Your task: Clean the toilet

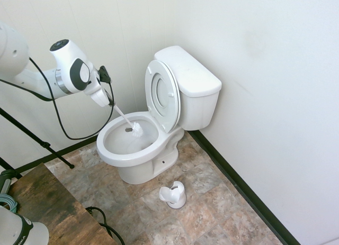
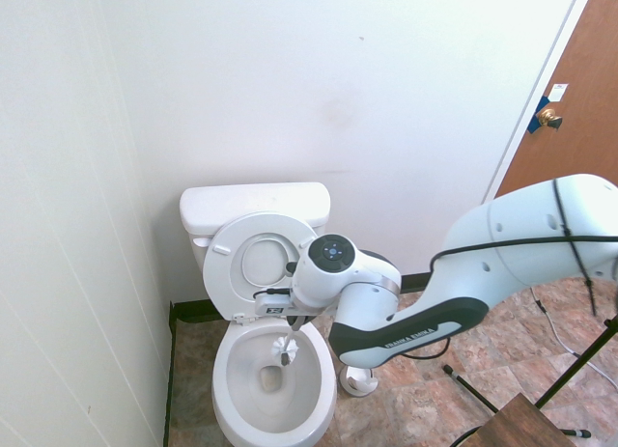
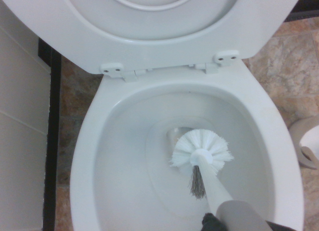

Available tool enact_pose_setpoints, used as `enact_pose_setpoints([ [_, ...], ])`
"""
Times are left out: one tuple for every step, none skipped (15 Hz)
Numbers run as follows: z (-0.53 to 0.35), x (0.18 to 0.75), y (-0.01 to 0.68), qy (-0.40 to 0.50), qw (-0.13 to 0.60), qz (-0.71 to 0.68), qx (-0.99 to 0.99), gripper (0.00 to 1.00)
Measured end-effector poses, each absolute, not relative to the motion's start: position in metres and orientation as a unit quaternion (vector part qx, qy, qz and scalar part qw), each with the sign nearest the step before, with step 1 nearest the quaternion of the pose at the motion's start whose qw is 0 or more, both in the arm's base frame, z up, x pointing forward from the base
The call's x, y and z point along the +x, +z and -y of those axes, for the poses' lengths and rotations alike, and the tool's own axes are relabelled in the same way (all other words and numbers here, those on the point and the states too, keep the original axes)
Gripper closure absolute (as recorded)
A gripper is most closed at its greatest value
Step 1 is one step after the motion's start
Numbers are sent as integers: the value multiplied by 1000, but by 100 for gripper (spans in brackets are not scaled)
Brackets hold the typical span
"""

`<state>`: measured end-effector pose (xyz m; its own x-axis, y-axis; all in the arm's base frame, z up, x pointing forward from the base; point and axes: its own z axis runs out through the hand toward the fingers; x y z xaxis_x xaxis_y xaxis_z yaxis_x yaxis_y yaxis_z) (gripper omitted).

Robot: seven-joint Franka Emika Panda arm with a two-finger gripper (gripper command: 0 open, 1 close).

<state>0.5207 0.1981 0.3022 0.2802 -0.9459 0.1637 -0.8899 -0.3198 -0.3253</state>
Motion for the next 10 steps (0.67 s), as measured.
enact_pose_setpoints([
  [-206, 533, 289, -160, 85, -577, -796, 100],
  [-216, 544, 277, -157, 84, -577, -797, 100],
  [-225, 555, 264, -155, 80, -579, -797, 100],
  [-233, 566, 251, -156, 76, -580, -796, 100],
  [-240, 576, 240, -158, 70, -584, -793, 100],
  [-243, 587, 229, -159, 66, -588, -790, 100],
  [-242, 597, 220, -164, 60, -594, -785, 100],
  [-242, 607, 213, -167, 56, -601, -779, 100],
  [-242, 615, 207, -168, 53, -609, -773, 100],
  [-242, 622, 202, -168, 47, -616, -769, 100],
])
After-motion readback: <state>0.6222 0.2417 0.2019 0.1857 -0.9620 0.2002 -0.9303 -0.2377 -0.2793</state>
